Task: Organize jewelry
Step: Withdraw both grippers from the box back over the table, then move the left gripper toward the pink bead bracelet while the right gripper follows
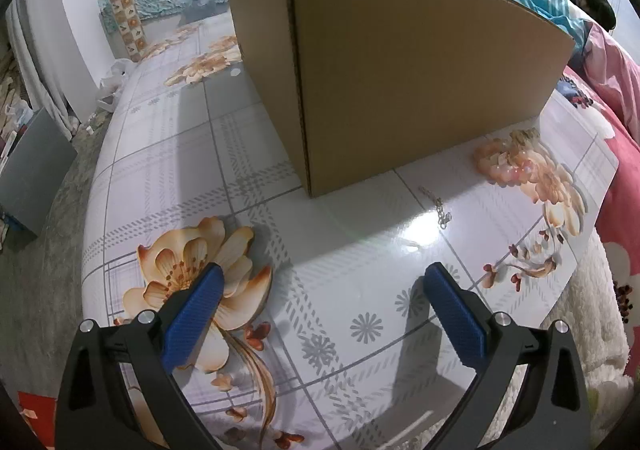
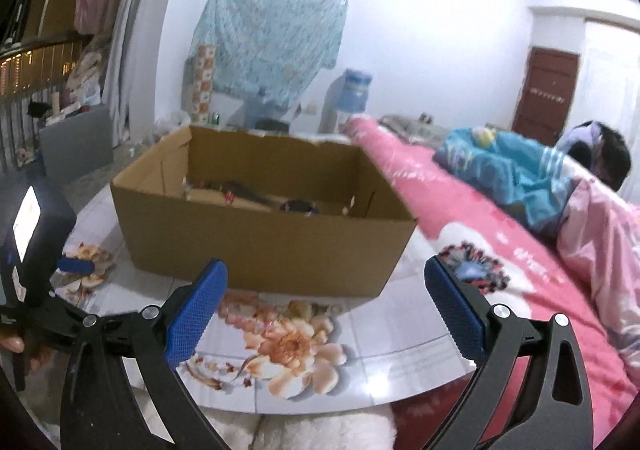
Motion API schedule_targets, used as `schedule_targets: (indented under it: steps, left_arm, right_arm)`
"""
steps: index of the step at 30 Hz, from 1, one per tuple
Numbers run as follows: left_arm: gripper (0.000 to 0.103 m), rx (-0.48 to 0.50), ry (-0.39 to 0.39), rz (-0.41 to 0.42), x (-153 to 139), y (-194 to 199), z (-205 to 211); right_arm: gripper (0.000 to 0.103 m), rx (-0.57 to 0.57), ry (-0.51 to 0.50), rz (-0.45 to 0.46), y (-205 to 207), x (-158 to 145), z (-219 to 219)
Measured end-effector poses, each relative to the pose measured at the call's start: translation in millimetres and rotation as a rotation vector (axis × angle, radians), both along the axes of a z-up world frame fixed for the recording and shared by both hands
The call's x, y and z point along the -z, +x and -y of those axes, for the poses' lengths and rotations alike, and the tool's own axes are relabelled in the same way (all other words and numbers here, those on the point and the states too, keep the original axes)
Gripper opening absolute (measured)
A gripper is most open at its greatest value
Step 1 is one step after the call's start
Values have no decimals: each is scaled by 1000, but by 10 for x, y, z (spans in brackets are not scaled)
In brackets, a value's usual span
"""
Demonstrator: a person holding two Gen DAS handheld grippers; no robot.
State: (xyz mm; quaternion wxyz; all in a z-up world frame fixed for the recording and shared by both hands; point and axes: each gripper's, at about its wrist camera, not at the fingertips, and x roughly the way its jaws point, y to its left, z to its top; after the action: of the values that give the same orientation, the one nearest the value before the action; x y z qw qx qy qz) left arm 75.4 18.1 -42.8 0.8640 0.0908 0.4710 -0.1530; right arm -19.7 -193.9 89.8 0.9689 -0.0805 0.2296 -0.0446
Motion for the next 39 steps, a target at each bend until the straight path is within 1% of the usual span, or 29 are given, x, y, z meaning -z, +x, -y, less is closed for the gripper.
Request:
schedule_targets:
  steps: [1,3,4,6,9,12,18,20,21,23,24,28,29,30,31,33,34,36,37,39]
  left_arm:
    - [99,2,-1,-1,-2,5,3]
    - [99,3,0,-1,-1,11,2]
    - [99,5,-1,1,0,11,1]
    - [99,6,-4,2,3,17,-5]
    - [99,16,-10,11,8,19,-23]
    - [99,24,-14,21,11,14,-30]
    - [98,38,-24,52,15,-33,-39]
    - [96,45,-32,57,-3,-49,-32]
    - [91,54,-50,62,-18,-61,-27]
    - [85,79,-86,81,-77,-98,6]
    - [81,91,-93,90,-101,-114,31]
    - [68,167,-102,136,-210,-189,178]
    - [61,182,-103,138,-225,-198,211]
    - [56,192,-104,138,-232,-198,241]
    - [53,203,-103,135,-237,-198,276]
    - [41,226,-107,119,-230,-180,346]
    - [39,235,-104,107,-220,-165,391]
    - [30,245,-88,93,-188,-139,460]
    - [28,246,-79,87,-161,-115,475]
    - [20,255,-48,73,-116,-85,533]
  right_arm:
    - [95,-8,14,6,-6,-2,13]
    - [95,-59,68,13,-25,2,59]
    - [95,-103,107,12,-37,19,80]
    - [95,-128,144,17,-57,39,99]
    - [95,-133,127,5,-69,86,65]
    - [95,-140,135,-35,-90,201,59]
    - [94,-127,204,-188,-72,491,149]
    - [89,-132,229,-224,-43,539,161]
    - [85,-141,251,-248,-13,577,170]
    - [80,-149,277,-272,23,605,178]
    - [77,-153,286,-281,40,620,179]
    - [69,-178,316,-302,86,685,160]
    - [68,-182,318,-308,99,706,152]
    - [66,-185,320,-312,108,718,146]
    - [65,-187,323,-316,120,733,141]
    - [63,-193,334,-324,144,764,134]
    - [63,-194,337,-326,154,770,138]
    - [62,-196,344,-330,174,779,145]
    - [62,-199,347,-332,185,789,142]
    - [62,-200,347,-334,202,805,144]
